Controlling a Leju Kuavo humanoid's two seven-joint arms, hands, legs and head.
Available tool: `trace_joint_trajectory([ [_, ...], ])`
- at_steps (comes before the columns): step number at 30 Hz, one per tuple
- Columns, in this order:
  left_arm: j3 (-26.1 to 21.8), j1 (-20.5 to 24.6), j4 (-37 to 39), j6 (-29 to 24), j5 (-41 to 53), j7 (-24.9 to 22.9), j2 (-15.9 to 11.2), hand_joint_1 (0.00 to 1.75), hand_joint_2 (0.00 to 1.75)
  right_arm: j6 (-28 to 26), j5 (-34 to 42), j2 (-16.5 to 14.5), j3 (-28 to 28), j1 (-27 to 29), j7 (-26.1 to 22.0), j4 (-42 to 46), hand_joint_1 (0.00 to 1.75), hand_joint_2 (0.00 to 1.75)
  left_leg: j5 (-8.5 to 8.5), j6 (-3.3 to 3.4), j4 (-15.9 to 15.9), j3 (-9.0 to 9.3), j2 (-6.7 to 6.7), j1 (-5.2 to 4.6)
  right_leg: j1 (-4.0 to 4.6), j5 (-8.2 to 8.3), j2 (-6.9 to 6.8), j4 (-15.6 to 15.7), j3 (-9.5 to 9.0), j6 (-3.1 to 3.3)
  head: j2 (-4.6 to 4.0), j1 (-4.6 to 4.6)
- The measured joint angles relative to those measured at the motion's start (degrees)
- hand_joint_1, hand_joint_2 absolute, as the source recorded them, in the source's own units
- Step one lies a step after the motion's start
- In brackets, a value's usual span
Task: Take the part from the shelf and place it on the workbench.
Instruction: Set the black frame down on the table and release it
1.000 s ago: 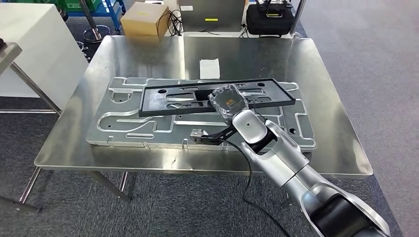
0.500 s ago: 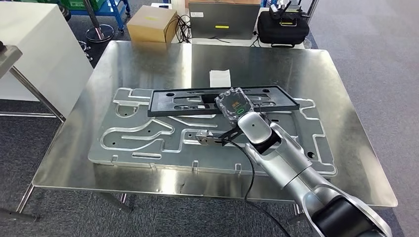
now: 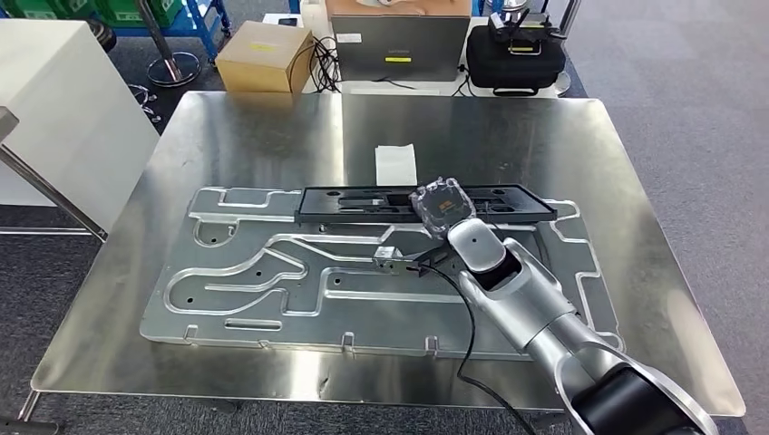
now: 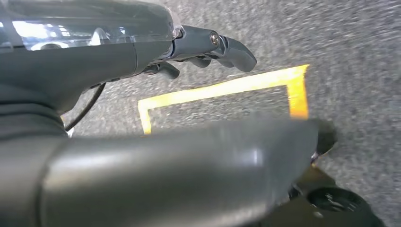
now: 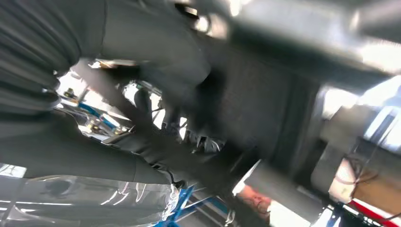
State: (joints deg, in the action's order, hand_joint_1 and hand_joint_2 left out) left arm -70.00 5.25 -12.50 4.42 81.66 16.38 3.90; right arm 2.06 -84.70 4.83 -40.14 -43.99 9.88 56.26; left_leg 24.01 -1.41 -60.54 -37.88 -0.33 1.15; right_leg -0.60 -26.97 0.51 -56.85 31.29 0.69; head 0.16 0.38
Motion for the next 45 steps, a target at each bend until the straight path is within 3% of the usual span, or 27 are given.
trace_joint_trajectory([
  [1,0.01,0.0,0.0,0.01,0.05,0.01,-0.01,0.0,1.75,-0.38,0.03,0.0,0.2,0.0,0.0,-0.38,0.0,0.0,-1.17,0.36,1.34,0.17,-0.02,0.0,0.1,-0.62,0.09,-0.56,-0.01,-0.4,0.0,0.0],
  [2,0.03,-0.01,0.0,0.01,0.1,0.02,-0.01,0.0,1.75,-0.63,0.05,0.0,0.33,0.05,-0.02,-0.74,0.0,0.0,-1.16,0.8,1.47,0.11,-0.05,-0.09,0.19,-1.11,0.16,-1.02,0.03,-0.77,0.0,-0.03],
  [4,0.09,0.04,0.0,0.03,0.17,0.07,0.02,0.0,0.87,-0.85,0.07,0.0,0.61,0.13,-0.04,-1.24,0.0,0.0,-1.42,1.62,1.01,0.11,-0.11,-0.07,0.14,-1.93,0.17,-1.61,0.14,-1.34,0.01,-0.01],
  [6,0.16,0.19,0.0,0.04,0.1,0.27,0.05,0.0,0.0,-0.97,0.07,0.0,1.02,-0.05,-0.03,-1.52,0.0,0.0,-1.39,2.13,1.09,0.19,-0.07,0.01,-0.04,-3.79,0.03,-4.36,1.38,-1.8,0.01,0.09],
  [9,0.19,0.32,0.0,0.13,-0.14,0.59,0.04,0.0,0.0,-1.11,0.1,0.01,1.44,-0.02,-0.02,-1.91,0.0,0.0,-1.17,2.62,1.12,0.23,-0.04,-0.19,-0.12,-8.27,-0.17,-14.91,7.07,-2.29,-0.01,0.2],
  [10,0.19,0.31,0.0,0.16,-0.19,0.63,0.04,0.0,0.0,-1.14,0.11,0.01,1.49,0.15,-0.03,-2.07,0.0,0.0,-1.1,2.72,1.12,0.25,-0.06,-0.34,-0.11,-8.57,-0.18,-17.21,8.59,-2.25,-0.01,0.2],
  [11,0.19,0.3,0.0,0.2,-0.23,0.67,0.04,0.0,0.0,-1.18,0.13,0.02,1.55,0.3,-0.03,-2.23,0.0,0.0,-1.05,2.81,1.12,0.31,-0.09,-0.52,-0.03,-7.71,-0.18,-17.39,9.12,-2.04,0.0,0.21],
  [12,0.19,0.29,0.0,0.22,-0.27,0.7,0.05,0.0,0.0,-1.24,0.13,0.02,1.62,0.36,-0.04,-2.35,0.0,0.0,-1.0,2.87,1.12,0.41,-0.14,-0.73,0.12,-5.89,-0.18,-15.42,8.55,-1.63,0.0,0.21],
  [13,0.19,0.27,0.0,0.27,-0.28,0.74,0.06,0.0,0.0,-1.33,0.13,0.02,1.72,0.32,-0.04,-2.43,0.0,0.0,-0.97,2.92,1.14,0.54,-0.21,-0.93,0.38,-3.5,-0.18,-11.69,7.01,-1.01,0.0,0.22],
  [15,0.2,0.25,0.03,0.39,-0.39,0.83,0.25,0.0,0.0,-1.56,0.13,0.02,1.93,0.08,-0.07,-2.48,0.0,0.0,-1.0,2.86,1.19,0.7,-0.26,-1.21,1.01,-0.38,-0.37,-4.59,3.89,0.34,0.0,0.08],
  [18,0.17,0.18,0.08,0.81,-0.98,1.1,0.44,0.0,0.0,-1.73,0.13,0.01,2.16,-0.07,-0.23,-2.55,0.0,0.0,-1.46,2.18,1.43,0.73,-0.23,-1.13,1.51,0.75,-0.6,-1.8,2.84,0.94,0.0,0.04],
  [20,0.12,0.12,0.08,1.31,-1.31,1.44,0.36,0.0,0.0,-1.73,0.13,0.01,2.33,-0.08,-0.34,-2.62,0.0,0.0,-0.82,1.67,1.03,0.51,-0.25,-1.27,1.03,1.63,-0.78,-0.77,2.63,1.14,0.0,0.09],
  [22,0.07,0.04,0.08,1.64,-1.43,1.73,0.28,0.0,0.0,-1.73,0.13,-0.05,2.47,-0.07,-0.49,-2.7,0.0,0.0,2.68,1.14,-3.14,-0.96,-0.23,-1.34,0.51,2.64,-1.0,0.25,2.69,1.47,0.0,-0.1],
  [24,0.03,0.0,0.09,1.83,-1.47,1.85,0.28,0.0,0.0,-1.73,0.13,-0.1,2.48,0.15,-0.65,-2.87,0.0,0.0,7.24,0.54,-10.56,-3.3,-0.15,-1.01,0.49,3.16,-1.07,0.18,3.34,1.53,-0.01,-0.26],
  [26,0.01,-0.03,0.09,1.99,-1.51,1.86,0.29,0.0,0.0,-1.74,0.13,-0.09,2.48,0.48,-0.73,-3.11,0.0,0.0,8.89,-0.01,-14.1,-3.59,-0.07,-0.58,0.39,3.5,-1.15,-0.34,4.25,1.22,-0.01,-0.26],
  [27,0.0,-0.05,0.09,2.06,-1.56,1.87,0.27,0.0,0.0,-1.74,0.13,-0.09,2.48,0.58,-0.75,-3.21,0.0,0.0,8.24,-0.26,-12.54,-2.08,-0.04,-0.37,0.28,3.66,-1.17,-0.73,4.79,1.02,-0.01,-0.27],
  [29,-0.04,0.02,0.09,2.26,-1.71,1.87,0.22,0.0,0.0,-1.76,0.13,-0.09,2.52,0.63,-0.79,-3.3,0.0,0.0,6.06,-0.56,-5.01,2.98,-0.02,-0.01,0.06,3.92,-1.15,-1.75,5.89,0.55,0.0,-0.31],
  [31,-0.07,0.09,0.09,2.41,-1.81,1.86,0.21,0.0,0.0,-1.77,0.12,-0.09,2.64,0.61,-0.83,-3.32,0.0,0.0,4.78,-0.12,0.09,5.95,-0.25,-0.01,0.14,4.17,-1.07,-2.64,6.66,-0.01,0.01,-0.16],
  [34,-0.11,0.06,0.09,2.56,-1.87,1.77,0.26,0.0,0.0,-1.79,0.11,-0.05,2.74,0.64,-0.94,-3.37,0.0,0.0,3.67,1.36,0.59,5.78,-0.33,-0.19,0.2,5.02,-0.88,-2.6,7.0,-1.14,0.01,0.02],
  [35,-0.11,0.07,0.09,2.6,-1.88,1.74,0.31,0.0,0.0,-1.78,0.11,-0.01,2.76,0.65,-0.97,-3.43,0.0,0.0,3.14,1.85,0.74,5.46,-0.21,-0.16,0.1,4.59,-0.77,-2.88,7.25,-1.5,0.01,0.03],
  [37,-0.11,0.1,0.09,2.62,-1.92,1.69,0.38,0.0,0.0,-1.77,0.11,0.08,2.82,0.64,-1.01,-3.55,0.0,0.0,1.88,2.68,1.09,4.41,0.03,0.04,-0.14,0.92,-0.58,-6.26,8.65,-2.09,0.0,0.38],
  [39,-0.11,0.11,0.09,2.62,-1.95,1.65,0.38,0.0,0.0,-1.76,0.1,0.08,2.87,0.71,-1.04,-3.64,0.0,0.0,0.74,2.96,1.1,2.92,0.13,-0.02,-0.22,-4.6,-0.54,-13.42,10.76,-2.51,-0.01,0.75],
  [40,-0.11,0.11,0.09,2.62,-1.96,1.64,0.38,0.0,0.0,-1.76,0.09,0.07,2.87,0.8,-1.05,-3.71,0.0,0.0,0.18,2.94,1.08,2.13,0.16,-0.05,-0.23,-6.28,-0.54,-16.72,11.34,-2.61,-0.01,0.81],
  [41,-0.11,0.11,0.09,2.62,-1.97,1.63,0.38,0.0,0.0,-1.75,0.08,0.07,2.87,0.89,-1.07,-3.82,0.0,0.0,-0.37,2.91,1.06,1.38,0.17,-0.09,-0.22,-6.71,-0.54,-18.53,11.12,-2.6,-0.01,0.81],
  [42,-0.12,0.11,0.09,2.62,-1.98,1.61,0.38,0.0,0.0,-1.76,0.07,0.07,2.87,0.95,-1.08,-3.93,0.0,0.0,-0.91,2.85,1.05,0.68,0.15,-0.12,-0.19,-6.0,-0.54,-18.38,9.94,-2.47,-0.01,0.82],
  [44,-0.13,0.11,0.09,2.64,-2.01,1.58,0.42,0.0,0.0,-1.77,0.03,0.06,2.87,0.86,-1.11,-4.05,0.0,0.0,-1.97,2.63,1.04,-0.47,0.07,-0.17,0.05,-3.46,-0.49,-12.22,4.5,-1.71,-0.01,0.82],
  [45,-0.14,0.09,0.1,2.7,-2.05,1.57,0.48,0.0,0.0,-1.8,-0.01,0.04,2.88,0.73,-1.14,-4.06,0.0,0.0,-2.46,2.39,1.03,-0.89,0.02,-0.25,0.28,-3.17,-0.49,-7.7,1.26,-1.21,-0.01,0.81],
])
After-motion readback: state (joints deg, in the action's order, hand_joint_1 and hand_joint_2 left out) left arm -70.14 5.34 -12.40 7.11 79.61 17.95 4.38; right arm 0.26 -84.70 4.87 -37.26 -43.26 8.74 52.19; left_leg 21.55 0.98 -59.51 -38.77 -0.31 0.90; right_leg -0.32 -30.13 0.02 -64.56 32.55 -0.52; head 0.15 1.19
